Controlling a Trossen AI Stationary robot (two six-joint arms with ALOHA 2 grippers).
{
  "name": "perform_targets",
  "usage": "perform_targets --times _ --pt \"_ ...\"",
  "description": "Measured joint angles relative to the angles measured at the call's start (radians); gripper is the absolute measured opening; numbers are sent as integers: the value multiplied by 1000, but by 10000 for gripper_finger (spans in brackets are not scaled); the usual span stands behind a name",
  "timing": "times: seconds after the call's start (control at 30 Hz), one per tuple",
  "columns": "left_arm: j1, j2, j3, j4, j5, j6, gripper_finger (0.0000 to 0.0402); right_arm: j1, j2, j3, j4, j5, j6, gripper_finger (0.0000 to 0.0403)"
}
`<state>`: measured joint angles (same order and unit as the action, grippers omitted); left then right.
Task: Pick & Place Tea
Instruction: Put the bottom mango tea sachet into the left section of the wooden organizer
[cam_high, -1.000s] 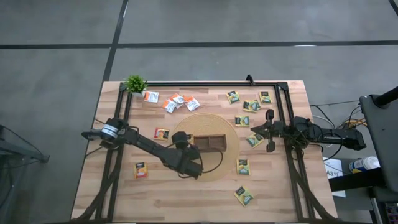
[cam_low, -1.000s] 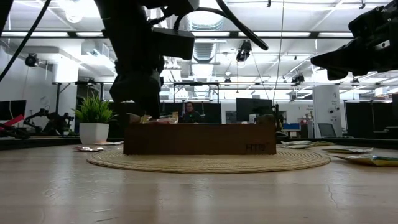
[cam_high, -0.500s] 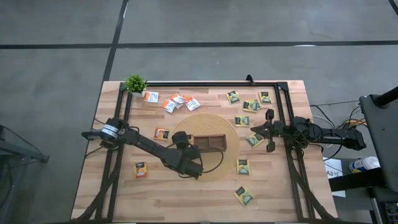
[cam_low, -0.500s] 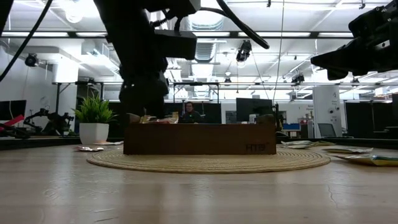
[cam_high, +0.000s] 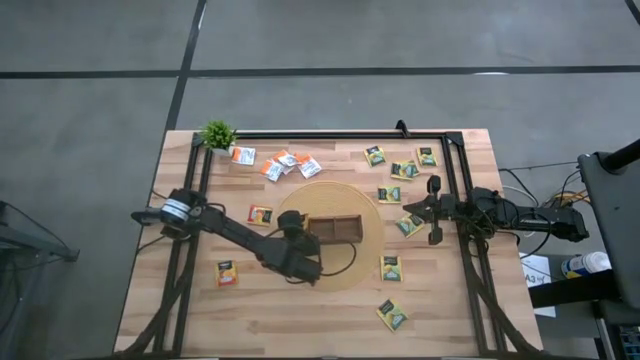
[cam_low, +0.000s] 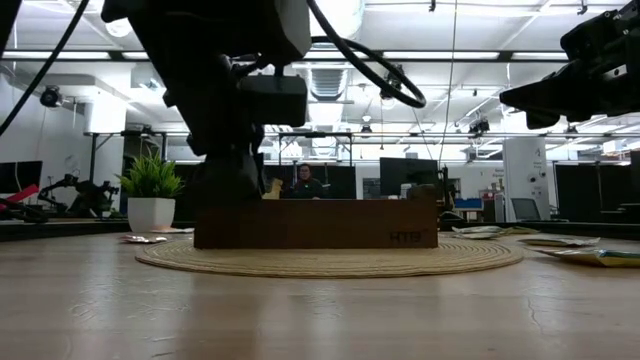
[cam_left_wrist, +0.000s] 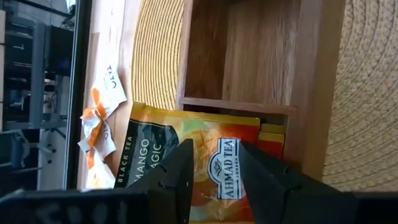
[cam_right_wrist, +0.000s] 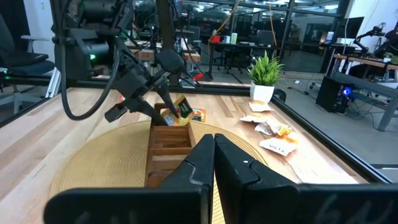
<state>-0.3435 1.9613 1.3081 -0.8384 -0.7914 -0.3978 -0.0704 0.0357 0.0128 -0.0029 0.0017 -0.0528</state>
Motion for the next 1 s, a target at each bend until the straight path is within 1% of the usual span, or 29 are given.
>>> perform_targets --times 0.3,0.43,0.53,0.7,1.0 --pt "-9 5 98 -12 -5 -3 124 0 0 0 0 0 0 9" --pt "-20 4 148 -61 -7 -17 124 0 0 0 0 0 0 9" --pt "-25 4 161 -110 -9 -49 124 0 0 0 0 0 0 9" --pt "-27 4 132 -123 -10 -75 124 0 0 0 0 0 0 9" --pt "-15 -1 -3 -70 -11 -77 124 0 0 0 0 0 0 9"
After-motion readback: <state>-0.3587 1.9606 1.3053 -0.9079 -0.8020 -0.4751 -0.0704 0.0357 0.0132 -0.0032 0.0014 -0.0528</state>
